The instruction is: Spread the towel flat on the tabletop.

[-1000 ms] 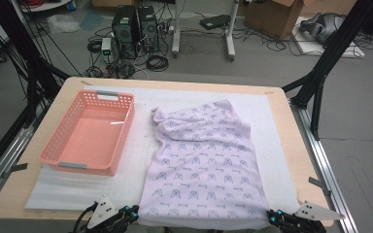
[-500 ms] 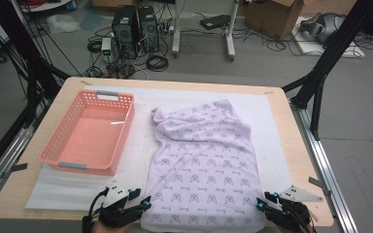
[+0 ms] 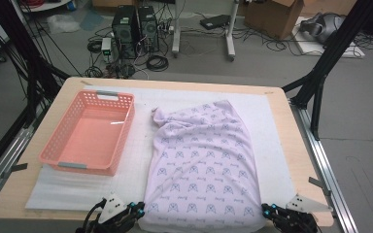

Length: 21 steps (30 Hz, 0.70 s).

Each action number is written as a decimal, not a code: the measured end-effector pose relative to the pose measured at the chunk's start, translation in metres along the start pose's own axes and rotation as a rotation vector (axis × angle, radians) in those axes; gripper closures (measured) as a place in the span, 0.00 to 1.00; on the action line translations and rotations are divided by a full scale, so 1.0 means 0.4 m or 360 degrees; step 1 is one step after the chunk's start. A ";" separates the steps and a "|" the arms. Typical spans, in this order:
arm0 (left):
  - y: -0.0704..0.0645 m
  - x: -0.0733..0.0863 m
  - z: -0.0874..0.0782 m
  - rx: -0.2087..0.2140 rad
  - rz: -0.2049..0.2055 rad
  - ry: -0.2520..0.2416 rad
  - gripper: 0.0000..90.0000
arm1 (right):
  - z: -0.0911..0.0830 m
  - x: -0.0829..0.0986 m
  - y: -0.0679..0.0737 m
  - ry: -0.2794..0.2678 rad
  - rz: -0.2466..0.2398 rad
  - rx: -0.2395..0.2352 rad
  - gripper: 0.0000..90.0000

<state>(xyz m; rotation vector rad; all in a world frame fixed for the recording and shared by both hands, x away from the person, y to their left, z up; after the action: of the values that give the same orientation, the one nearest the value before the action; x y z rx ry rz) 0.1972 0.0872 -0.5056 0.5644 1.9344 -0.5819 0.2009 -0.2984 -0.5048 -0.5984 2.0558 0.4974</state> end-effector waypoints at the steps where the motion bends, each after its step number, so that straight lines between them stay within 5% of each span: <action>1: -0.009 0.005 -0.010 0.0017 -0.0016 0.0001 0.96 | -0.007 0.005 0.005 0.0015 -0.0016 -0.0007 0.98; 4: -0.014 0.001 -0.014 0.0003 -0.0008 -0.0025 0.91 | -0.018 0.019 0.010 0.0034 -0.0021 -0.0005 0.96; 6: -0.001 -0.014 -0.001 -0.0024 -0.0043 -0.0077 0.69 | -0.016 0.008 0.002 -0.0011 0.0033 0.0010 0.79; 9: 0.023 -0.033 0.023 -0.0050 -0.0056 -0.0113 0.59 | -0.005 -0.023 -0.016 -0.0103 0.0091 0.0058 0.68; 17: 0.083 -0.054 0.116 -0.0092 -0.0119 -0.0056 0.56 | 0.073 -0.043 -0.077 -0.0071 0.0073 0.0230 0.65; 21: 0.063 -0.051 0.140 -0.0091 0.0004 -0.0052 0.66 | 0.093 -0.039 -0.085 -0.0044 0.0049 0.0253 0.76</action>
<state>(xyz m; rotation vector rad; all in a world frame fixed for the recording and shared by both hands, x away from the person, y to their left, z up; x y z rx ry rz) 0.2592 0.0694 -0.5125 0.5181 1.9134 -0.5298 0.2528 -0.3017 -0.5143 -0.4635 2.0582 0.3539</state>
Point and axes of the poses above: each handheld gripper's, and its own axes: z roughly forward along the jaws, x roughly out of its underside, y roughly to its left, the point moved 10 cm from there along z, roughly forward along the jaws, and after that the axes turned 11 degrees about -y, right-handed, at the moved point
